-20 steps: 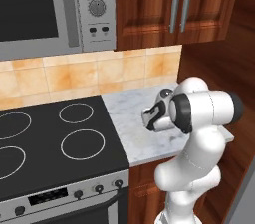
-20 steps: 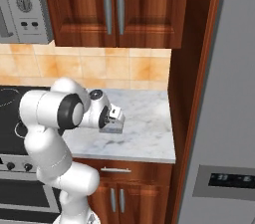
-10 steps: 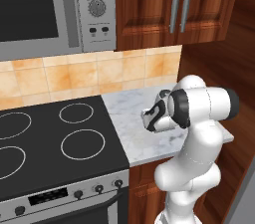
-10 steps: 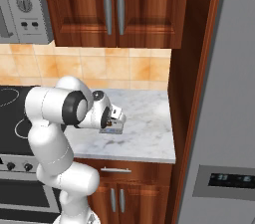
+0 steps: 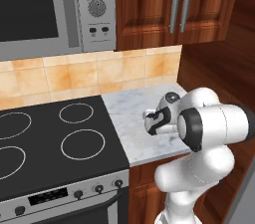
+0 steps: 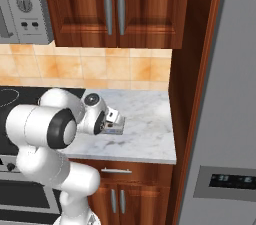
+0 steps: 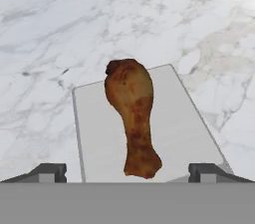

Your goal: Take the chicken drumstick from the fridge and place it on the digital scale on the counter by the fridge. Wait a few seconds for a reading, then move it to the plate on the dining counter.

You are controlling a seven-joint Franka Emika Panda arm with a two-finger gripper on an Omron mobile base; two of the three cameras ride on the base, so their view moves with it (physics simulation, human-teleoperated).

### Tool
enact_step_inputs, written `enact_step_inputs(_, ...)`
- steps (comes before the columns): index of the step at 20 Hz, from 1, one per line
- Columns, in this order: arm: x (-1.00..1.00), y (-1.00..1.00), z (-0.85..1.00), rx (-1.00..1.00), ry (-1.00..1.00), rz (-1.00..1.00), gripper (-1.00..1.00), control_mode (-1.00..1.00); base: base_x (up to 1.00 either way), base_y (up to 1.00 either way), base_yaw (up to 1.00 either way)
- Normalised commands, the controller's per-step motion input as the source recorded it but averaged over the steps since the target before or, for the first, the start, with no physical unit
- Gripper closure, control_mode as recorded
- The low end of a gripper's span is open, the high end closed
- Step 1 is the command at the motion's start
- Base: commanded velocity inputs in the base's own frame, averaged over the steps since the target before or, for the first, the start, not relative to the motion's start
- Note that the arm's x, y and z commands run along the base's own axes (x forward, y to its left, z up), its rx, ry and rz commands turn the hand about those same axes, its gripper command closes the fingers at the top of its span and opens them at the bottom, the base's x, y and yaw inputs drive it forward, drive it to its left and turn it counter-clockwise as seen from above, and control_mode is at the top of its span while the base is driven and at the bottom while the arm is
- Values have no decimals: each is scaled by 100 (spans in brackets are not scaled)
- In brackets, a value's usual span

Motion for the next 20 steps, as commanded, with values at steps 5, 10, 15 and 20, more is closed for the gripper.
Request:
enact_step_inputs(5,-27,-8,89,9,-2,0,-100,-100,0,0,0)
enact_step_inputs(10,-3,-4,71,6,0,0,-100,-100,0,0,0)
enact_step_inputs(15,-1,0,35,0,4,0,-100,-100,0,0,0)
enact_step_inputs(20,-16,0,2,0,0,0,-100,-100,0,0,0)
